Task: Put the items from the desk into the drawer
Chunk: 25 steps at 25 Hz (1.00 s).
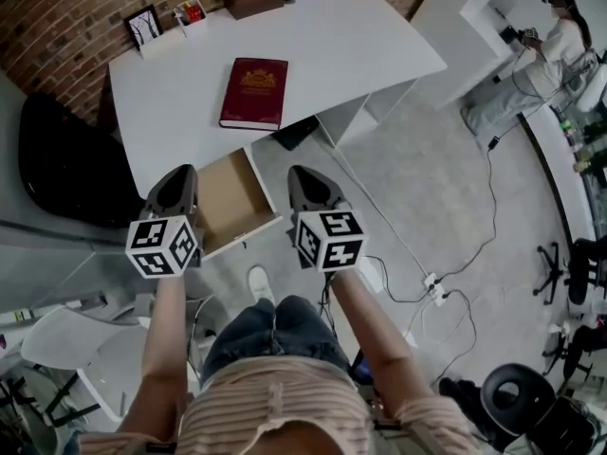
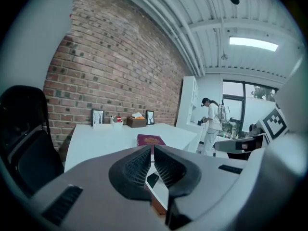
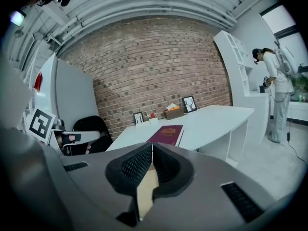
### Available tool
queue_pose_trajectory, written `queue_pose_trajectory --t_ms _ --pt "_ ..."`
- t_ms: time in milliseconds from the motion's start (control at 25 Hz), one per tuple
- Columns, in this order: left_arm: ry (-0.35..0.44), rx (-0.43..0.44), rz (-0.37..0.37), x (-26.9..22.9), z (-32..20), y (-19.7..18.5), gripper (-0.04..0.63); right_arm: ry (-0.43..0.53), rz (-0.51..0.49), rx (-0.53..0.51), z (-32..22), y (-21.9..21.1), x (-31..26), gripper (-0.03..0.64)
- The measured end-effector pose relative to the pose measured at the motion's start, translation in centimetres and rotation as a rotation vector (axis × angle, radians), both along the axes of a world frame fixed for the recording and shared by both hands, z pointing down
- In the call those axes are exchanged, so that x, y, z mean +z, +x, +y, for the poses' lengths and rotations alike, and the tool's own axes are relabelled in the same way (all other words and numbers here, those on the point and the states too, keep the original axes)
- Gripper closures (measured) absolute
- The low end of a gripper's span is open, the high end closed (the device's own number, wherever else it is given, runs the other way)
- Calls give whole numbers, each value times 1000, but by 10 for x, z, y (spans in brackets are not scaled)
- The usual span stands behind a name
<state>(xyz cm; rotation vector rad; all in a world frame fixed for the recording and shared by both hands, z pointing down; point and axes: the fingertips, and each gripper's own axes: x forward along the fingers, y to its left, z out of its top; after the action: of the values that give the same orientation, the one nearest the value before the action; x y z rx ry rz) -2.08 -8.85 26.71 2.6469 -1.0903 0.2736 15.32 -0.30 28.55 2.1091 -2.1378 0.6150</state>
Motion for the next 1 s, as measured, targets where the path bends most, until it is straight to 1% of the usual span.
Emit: queue_pose_trajectory --t_ms 160,280,520,600,720,840,880,920,1000 --pt "-62 38 12 10 -28 9 583 -17 -28 -18 -25 -1 8 600" --pt "-98 48 25 15 -49 20 583 -31 -32 -16 -43 4 13 600" --pt "-152 81 1 33 -90 56 578 -76 -8 21 -84 31 28 598" --pt "-174 92 -8 39 -102 68 567 -86 -23 22 -99 38 32 598" --pt "-209 100 -37 49 -122 82 520 -105 -43 -10 -124 45 39 598" --pt "-238 106 -60 60 -139 95 494 -138 -48 -23 -146 54 48 595" --pt "-252 109 -65 64 -143 99 485 -148 -62 -27 -152 57 52 570" --pt "-266 112 -70 68 -147 103 474 -160 -84 -30 -157 59 56 505" --pt "-294 116 -87 78 -153 109 457 -192 -133 -41 -165 61 67 452"
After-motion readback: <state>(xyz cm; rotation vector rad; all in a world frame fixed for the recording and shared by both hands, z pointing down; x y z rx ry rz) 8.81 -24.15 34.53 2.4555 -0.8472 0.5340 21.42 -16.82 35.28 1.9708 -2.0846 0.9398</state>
